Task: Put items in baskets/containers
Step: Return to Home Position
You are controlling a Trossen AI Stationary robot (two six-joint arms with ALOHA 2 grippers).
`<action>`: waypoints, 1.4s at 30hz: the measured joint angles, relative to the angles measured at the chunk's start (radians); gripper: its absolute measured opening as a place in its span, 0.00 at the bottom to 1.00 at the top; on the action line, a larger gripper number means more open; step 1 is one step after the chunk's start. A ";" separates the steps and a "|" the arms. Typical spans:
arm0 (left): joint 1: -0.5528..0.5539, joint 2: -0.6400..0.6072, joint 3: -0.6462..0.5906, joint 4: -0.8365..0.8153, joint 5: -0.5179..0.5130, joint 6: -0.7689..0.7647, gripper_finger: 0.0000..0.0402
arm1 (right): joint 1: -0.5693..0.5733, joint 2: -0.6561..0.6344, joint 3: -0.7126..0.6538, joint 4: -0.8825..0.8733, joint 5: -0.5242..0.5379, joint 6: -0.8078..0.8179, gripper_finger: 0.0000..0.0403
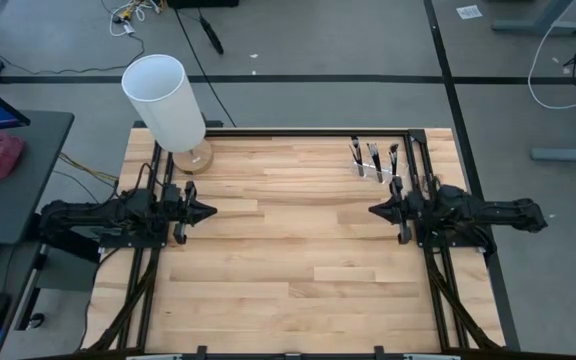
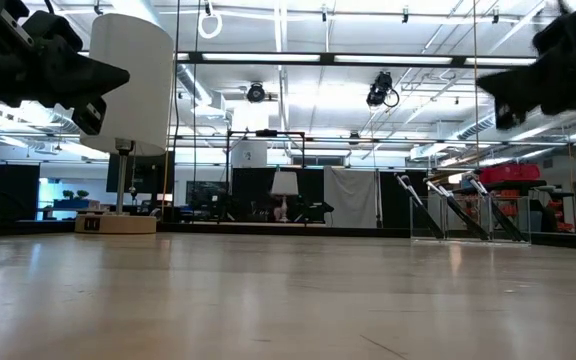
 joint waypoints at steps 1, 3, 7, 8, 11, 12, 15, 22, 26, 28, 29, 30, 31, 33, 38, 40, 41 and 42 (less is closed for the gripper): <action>0.000 0.000 0.000 0.000 0.000 0.000 0.03 | 0.014 -0.002 0.003 0.019 0.000 -0.085 0.03; 0.000 0.000 0.000 0.000 0.000 0.000 0.03 | 0.036 -0.002 0.001 0.003 -0.010 -0.220 0.03; 0.000 0.000 0.000 -0.001 -0.002 0.000 0.03 | 0.077 -0.002 0.000 0.004 0.014 -0.227 0.03; 0.000 0.000 0.000 0.000 -0.003 0.000 0.03 | 0.079 -0.002 0.000 0.005 0.018 -0.205 0.03; 0.000 0.000 0.000 0.000 -0.004 0.000 0.03 | 0.079 -0.002 0.000 -0.001 0.019 -0.190 0.03; 0.000 0.000 0.000 0.000 -0.004 0.000 0.03 | 0.079 -0.002 0.000 0.000 0.019 -0.190 0.03; 0.000 0.000 0.000 -0.001 -0.004 0.000 0.03 | 0.078 0.005 0.000 0.009 0.019 -0.190 0.03; 0.000 0.000 0.000 -0.001 -0.004 0.000 0.03 | 0.078 0.011 0.000 0.008 0.018 -0.190 0.03; 0.000 0.000 0.000 -0.001 -0.004 0.000 0.03 | 0.078 0.011 0.000 0.008 0.018 -0.190 0.03; 0.000 0.000 0.000 -0.001 -0.004 0.000 0.03 | 0.078 0.011 0.000 0.008 0.018 -0.190 0.03; 0.000 0.000 0.001 -0.001 -0.004 0.000 0.03 | 0.078 0.011 0.000 0.008 0.018 -0.190 0.03; 0.000 0.000 0.001 -0.001 -0.004 0.000 0.03 | 0.078 0.011 0.000 0.008 0.018 -0.190 0.03; 0.000 0.000 0.001 -0.001 -0.004 0.000 0.03 | 0.078 0.011 0.000 0.008 0.018 -0.190 0.03; 0.000 0.000 0.001 -0.001 -0.004 0.000 0.03 | 0.078 0.011 0.000 0.008 0.018 -0.190 0.03; 0.000 0.000 0.001 -0.001 -0.004 0.000 0.03 | 0.078 0.011 0.000 0.008 0.018 -0.190 0.03; 0.000 0.000 0.001 -0.001 -0.004 0.000 0.03 | 0.078 0.011 0.000 0.008 0.018 -0.190 0.03; 0.000 0.000 0.001 -0.001 -0.004 0.000 0.03 | 0.078 0.011 0.000 0.008 0.018 -0.190 0.03; 0.000 0.000 0.001 -0.001 -0.004 0.000 0.03 | 0.078 0.011 0.000 0.008 0.018 -0.190 0.03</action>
